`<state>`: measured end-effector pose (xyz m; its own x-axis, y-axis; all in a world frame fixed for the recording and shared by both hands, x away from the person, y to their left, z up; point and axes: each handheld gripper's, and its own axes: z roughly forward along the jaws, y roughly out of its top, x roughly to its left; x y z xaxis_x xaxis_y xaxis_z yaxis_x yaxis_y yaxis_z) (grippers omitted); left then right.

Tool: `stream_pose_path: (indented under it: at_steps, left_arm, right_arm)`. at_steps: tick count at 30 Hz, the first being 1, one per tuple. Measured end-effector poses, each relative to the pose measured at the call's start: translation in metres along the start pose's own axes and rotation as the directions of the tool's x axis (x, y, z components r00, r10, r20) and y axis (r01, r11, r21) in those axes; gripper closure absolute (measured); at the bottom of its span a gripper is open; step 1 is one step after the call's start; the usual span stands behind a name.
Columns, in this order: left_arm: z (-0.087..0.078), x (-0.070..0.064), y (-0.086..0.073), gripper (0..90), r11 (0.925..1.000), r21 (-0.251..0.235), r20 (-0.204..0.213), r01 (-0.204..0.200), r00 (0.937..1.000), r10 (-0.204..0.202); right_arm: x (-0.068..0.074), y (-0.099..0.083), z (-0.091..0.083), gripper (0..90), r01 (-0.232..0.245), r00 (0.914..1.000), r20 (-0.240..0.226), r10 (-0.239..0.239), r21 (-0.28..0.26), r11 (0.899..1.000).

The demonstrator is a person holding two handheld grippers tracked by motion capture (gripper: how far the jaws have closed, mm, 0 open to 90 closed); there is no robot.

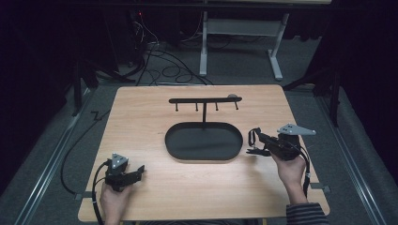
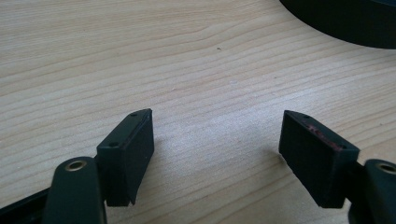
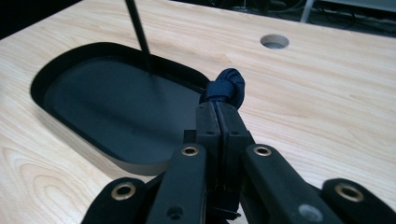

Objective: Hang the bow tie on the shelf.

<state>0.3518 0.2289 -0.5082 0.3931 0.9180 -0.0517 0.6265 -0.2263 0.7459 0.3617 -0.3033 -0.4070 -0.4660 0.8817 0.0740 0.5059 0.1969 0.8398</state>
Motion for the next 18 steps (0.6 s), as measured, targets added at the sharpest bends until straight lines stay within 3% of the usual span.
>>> stream_pose_path:
  at_steps: [4, 18]
  left_arm:
    - [0.0, 0.0, 0.0, 27.0, 1.0, 0.002, -0.001, -0.002, 1.0, 0.002]
    - [0.0, 0.0, 0.0, 27.0, 1.0, 0.001, -0.002, -0.001, 1.0, 0.001]
  right_arm:
    - [0.007, 0.005, -0.003, 90.0, 0.032, 0.9995, -0.007, -0.032, -0.002, 0.999]
    - [0.026, 0.02, -0.004, 90.0, 0.076, 0.9953, -0.058, -0.078, -0.029, 0.997]
